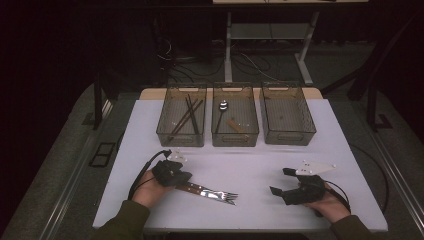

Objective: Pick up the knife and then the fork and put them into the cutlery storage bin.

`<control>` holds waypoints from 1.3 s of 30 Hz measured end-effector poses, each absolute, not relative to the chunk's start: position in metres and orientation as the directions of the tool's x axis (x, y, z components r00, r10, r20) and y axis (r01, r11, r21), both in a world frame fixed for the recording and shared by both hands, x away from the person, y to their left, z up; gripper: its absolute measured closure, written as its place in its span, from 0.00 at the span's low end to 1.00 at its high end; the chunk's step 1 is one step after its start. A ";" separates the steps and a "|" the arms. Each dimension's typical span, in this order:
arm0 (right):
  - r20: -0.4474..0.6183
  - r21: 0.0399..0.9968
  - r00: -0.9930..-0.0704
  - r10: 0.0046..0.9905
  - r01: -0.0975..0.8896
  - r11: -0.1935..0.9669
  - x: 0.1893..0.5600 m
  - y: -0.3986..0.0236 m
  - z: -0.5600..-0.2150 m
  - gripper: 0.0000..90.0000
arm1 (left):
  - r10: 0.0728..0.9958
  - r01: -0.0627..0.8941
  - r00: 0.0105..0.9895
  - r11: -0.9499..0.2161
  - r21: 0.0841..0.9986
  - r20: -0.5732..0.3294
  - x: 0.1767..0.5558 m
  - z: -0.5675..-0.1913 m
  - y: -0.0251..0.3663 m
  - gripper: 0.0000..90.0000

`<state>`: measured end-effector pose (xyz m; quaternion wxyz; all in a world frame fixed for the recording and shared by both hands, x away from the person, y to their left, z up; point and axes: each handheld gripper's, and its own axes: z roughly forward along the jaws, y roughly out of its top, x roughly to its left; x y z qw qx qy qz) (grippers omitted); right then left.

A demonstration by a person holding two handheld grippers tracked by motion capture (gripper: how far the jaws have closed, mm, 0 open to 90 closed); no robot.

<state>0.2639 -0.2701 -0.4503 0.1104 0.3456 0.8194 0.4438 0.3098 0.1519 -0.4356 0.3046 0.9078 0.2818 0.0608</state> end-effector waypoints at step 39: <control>0.125 0.804 -0.738 0.663 0.467 0.368 0.264 -0.268 -0.450 0.17 | 0.304 0.231 0.953 -0.732 0.641 0.004 0.268 -0.442 0.068 1.00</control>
